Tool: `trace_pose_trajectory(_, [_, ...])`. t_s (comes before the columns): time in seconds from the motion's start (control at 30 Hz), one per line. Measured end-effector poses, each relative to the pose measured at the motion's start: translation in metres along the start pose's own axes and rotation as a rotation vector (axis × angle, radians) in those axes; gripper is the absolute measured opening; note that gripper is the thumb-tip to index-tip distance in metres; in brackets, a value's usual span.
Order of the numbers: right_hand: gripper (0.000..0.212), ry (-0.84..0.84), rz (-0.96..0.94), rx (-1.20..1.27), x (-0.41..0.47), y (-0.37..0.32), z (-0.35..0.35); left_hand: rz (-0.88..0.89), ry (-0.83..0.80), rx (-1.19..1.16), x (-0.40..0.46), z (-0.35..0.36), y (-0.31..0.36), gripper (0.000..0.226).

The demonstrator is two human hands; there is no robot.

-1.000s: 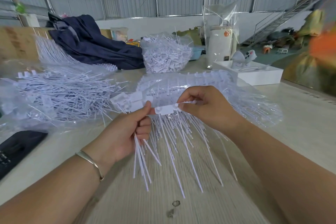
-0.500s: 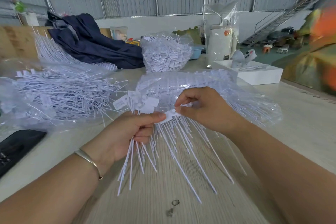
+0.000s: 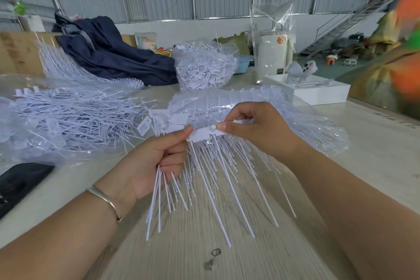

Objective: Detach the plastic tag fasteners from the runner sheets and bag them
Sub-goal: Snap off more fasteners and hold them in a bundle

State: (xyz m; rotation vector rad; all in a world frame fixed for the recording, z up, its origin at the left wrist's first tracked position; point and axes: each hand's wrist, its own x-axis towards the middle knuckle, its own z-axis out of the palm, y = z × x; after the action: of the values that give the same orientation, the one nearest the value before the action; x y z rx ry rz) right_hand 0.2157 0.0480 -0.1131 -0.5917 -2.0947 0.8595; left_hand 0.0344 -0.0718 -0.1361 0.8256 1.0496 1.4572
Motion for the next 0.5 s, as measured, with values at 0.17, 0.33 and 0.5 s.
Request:
trace_pose_trajectory(0.17, [0.030, -0.046, 0.038, 0.063, 0.0011, 0.0037, -0.0006, 0.024, 0.006, 0.022, 0.0006, -0.0017, 0.0000, 0.034])
trace_pose_trajectory(0.33, [0.047, -0.123, 0.085, 0.188, -0.0006, 0.0036, 0.0004, 0.059, -0.051, -0.018, -0.0008, -0.0021, 0.0006, 0.036])
trace_pose_trajectory(0.5, [0.042, -0.216, 0.107, 0.278, -0.0052, -0.0027, 0.0082, 0.018, -0.177, -0.106, -0.0020, 0.0025, -0.0011, 0.035])
